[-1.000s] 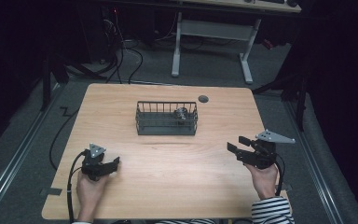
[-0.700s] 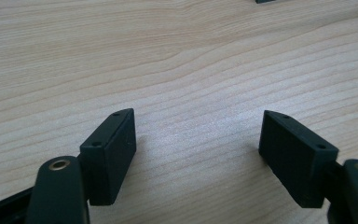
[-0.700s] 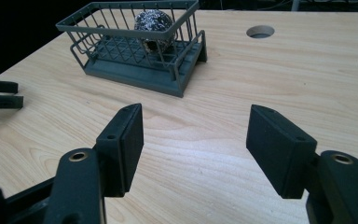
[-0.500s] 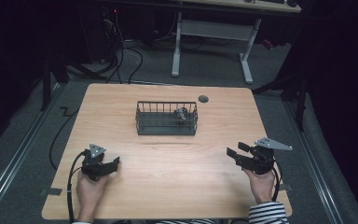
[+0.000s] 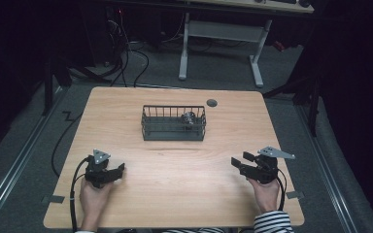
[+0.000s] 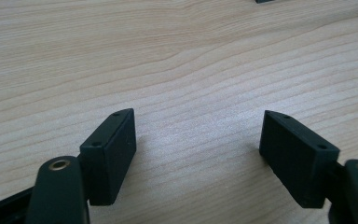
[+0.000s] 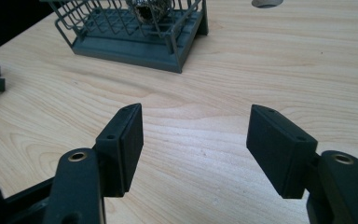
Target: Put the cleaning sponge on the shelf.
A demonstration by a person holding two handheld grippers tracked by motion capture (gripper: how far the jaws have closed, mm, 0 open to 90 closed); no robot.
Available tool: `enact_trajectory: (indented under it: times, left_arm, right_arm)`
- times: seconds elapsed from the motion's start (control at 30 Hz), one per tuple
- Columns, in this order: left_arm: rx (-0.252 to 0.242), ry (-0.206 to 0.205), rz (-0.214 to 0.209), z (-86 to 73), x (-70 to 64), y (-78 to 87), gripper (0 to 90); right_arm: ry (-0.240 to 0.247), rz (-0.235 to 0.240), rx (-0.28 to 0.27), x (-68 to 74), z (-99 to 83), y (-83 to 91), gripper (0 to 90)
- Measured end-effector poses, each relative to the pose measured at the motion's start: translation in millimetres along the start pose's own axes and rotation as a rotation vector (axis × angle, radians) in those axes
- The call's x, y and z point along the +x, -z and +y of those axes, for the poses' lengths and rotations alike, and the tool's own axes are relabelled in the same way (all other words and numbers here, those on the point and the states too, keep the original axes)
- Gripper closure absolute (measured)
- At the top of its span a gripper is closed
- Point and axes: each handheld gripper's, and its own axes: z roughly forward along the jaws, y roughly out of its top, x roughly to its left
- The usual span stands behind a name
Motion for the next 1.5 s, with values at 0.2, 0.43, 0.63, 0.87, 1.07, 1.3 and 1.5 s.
enact_trajectory:
  times: [0.2,0.43,0.63,0.87,1.07,1.3,1.5]
  left_arm:
    - [0.000,0.000,0.000,0.0,0.0,0.0,27.6]
    - [0.000,0.000,0.000,0.0,0.0,0.0,27.5]
    - [0.000,0.000,0.000,0.0,0.0,0.0,27.4]
    - [0.000,-0.001,0.000,0.0,0.0,0.0,27.4]
    - [0.000,-0.001,0.000,0.0,-0.1,0.0,27.4]
    - [0.000,0.000,0.000,0.0,-0.1,0.0,27.4]
    - [0.000,0.000,0.000,0.0,-0.1,0.0,27.4]
  right_arm:
    - [-0.001,-0.005,0.023,1.5,-7.6,-10.9,36.9]
    - [0.029,-0.033,0.045,7.2,-13.4,-20.3,36.7]
    - [0.084,-0.072,0.083,12.6,-20.9,-29.2,36.5]
    - [0.084,-0.088,0.102,11.6,-26.7,-35.9,36.4]
    - [0.075,-0.100,0.111,8.0,-31.9,-40.8,36.4]
    - [0.088,-0.116,0.129,10.0,-33.4,-43.7,36.3]
    - [0.076,-0.110,0.141,9.0,-35.7,-47.2,35.8]
